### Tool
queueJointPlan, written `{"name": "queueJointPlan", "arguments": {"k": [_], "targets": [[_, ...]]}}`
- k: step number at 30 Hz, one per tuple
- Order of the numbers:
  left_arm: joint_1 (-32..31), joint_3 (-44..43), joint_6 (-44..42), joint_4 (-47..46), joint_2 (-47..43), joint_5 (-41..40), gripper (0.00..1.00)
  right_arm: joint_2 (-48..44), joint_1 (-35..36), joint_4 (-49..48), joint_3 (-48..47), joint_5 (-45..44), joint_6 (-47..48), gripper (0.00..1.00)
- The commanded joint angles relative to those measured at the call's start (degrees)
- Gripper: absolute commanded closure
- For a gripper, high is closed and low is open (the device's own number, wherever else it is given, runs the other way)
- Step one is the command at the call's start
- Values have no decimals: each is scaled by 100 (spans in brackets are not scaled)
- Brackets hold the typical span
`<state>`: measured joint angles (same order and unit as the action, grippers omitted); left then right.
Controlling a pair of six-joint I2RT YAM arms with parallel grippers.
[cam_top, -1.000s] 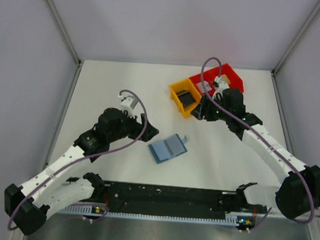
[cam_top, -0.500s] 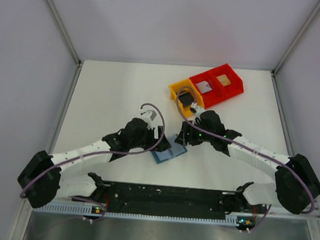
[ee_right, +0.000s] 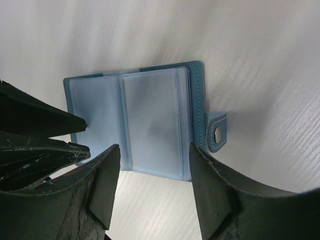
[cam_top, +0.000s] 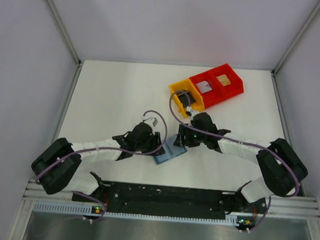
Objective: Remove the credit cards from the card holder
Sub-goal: Remove the credit card from the card holder.
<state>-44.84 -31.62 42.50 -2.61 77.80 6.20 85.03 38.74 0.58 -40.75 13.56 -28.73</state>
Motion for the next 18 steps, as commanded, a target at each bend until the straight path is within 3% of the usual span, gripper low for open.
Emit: {"name": "queueJointPlan", "arguments": {"k": [1,11,18], "targets": [[-25,138,65,-117,-72,-154,58,154,63,-287,-56,50,-36,44],[-16,182,92,-64,-19,-198,75,312,55,-243,-91,138,-27,48],[-16,208,92,-117,7,-154,78,462,63,-286,-100,340,-45,49]]}}
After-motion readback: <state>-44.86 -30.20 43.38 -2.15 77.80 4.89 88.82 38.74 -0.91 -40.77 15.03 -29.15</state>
